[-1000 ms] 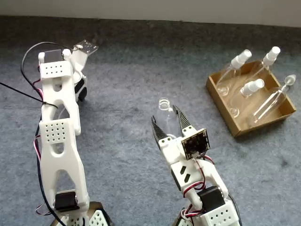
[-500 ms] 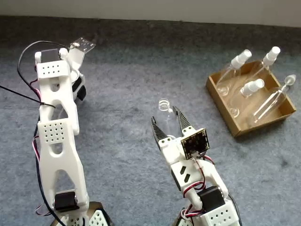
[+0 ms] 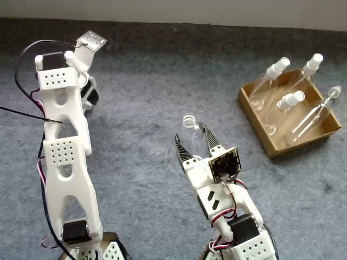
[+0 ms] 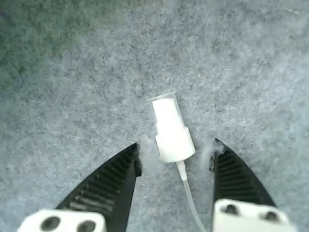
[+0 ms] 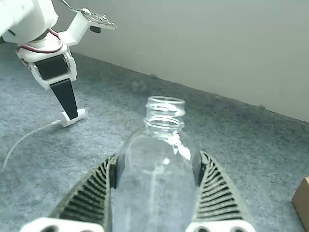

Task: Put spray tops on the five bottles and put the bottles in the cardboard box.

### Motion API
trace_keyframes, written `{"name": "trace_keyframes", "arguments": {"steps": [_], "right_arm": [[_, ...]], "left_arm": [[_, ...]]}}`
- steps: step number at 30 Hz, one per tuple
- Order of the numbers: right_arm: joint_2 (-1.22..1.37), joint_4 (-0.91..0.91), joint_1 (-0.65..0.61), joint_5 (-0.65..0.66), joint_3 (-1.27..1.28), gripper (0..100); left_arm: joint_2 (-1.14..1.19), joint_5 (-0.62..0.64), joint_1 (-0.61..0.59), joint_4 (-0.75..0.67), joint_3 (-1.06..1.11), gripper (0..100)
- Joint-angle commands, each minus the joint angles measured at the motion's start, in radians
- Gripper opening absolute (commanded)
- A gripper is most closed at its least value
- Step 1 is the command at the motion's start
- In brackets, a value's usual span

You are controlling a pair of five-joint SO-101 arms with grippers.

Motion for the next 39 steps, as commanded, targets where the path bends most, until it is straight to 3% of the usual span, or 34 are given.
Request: {"name": "trace_keyframes", "arguments": {"steps": [1, 20, 29, 31, 36, 39], "right_arm": [[-0.012, 0.004, -0.005, -0.002, 0.122, 4.1], [-0.012, 0.050, -0.005, -0.002, 0.122, 4.1], [-0.012, 0.051, -0.005, -0.002, 0.122, 4.1], [-0.012, 0.051, -0.005, -0.002, 0.122, 4.1], [-0.012, 0.051, -0.005, -0.002, 0.122, 4.1], [-0.012, 0.051, -0.005, -0.002, 0.122, 4.1]], "left_arm": [[-0.056, -0.005, -0.004, 0.009, -0.050, 21], [-0.054, -0.003, -0.004, -0.092, 0.147, 21], [-0.054, 0.115, -0.004, -0.092, 0.154, 21], [-0.054, 0.115, -0.004, -0.092, 0.154, 19], [-0.054, 0.115, -0.004, -0.092, 0.154, 0], [-0.054, 0.112, -0.005, -0.089, 0.154, 3]]}}
